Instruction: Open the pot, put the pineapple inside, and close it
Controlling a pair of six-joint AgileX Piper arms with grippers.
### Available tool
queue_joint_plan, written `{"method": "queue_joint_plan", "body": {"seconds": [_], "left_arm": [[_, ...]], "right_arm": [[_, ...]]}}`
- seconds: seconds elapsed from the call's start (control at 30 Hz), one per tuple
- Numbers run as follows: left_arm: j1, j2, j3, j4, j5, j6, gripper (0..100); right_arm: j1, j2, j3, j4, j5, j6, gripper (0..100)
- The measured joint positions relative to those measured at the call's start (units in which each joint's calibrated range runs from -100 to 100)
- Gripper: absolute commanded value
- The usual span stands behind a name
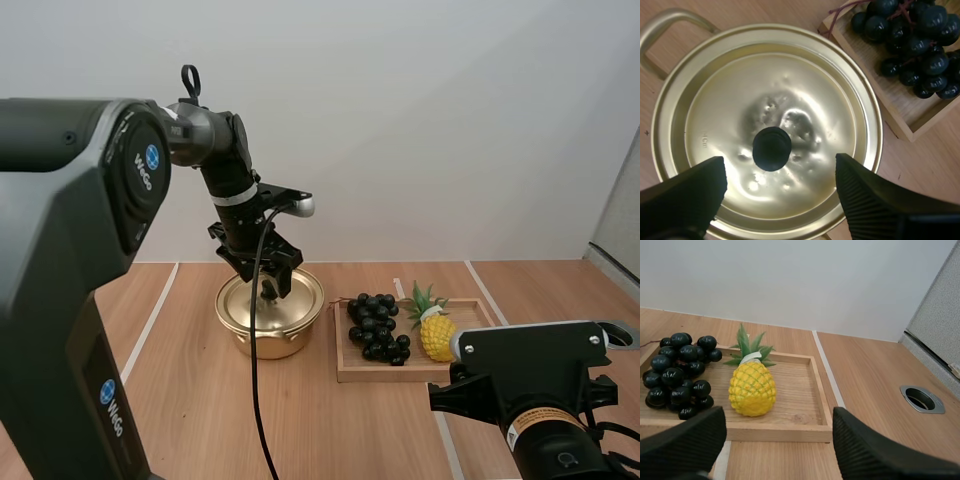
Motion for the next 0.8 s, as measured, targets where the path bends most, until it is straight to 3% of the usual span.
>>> {"method": "queue_joint_plan", "body": {"seconds": [0.7, 0.8], "left_arm": [[0.00, 0.3, 0.0, 0.3, 0.0, 2.1, 100], [0.00, 1.6, 0.0, 0.3, 0.0, 2.2, 71]], "right_arm": [[-0.3, 0.0, 0.0, -0.2, 0.5, 0.0, 100], [-0.3, 0.0, 0.0, -0.2, 0.6, 0.0, 100]]}}
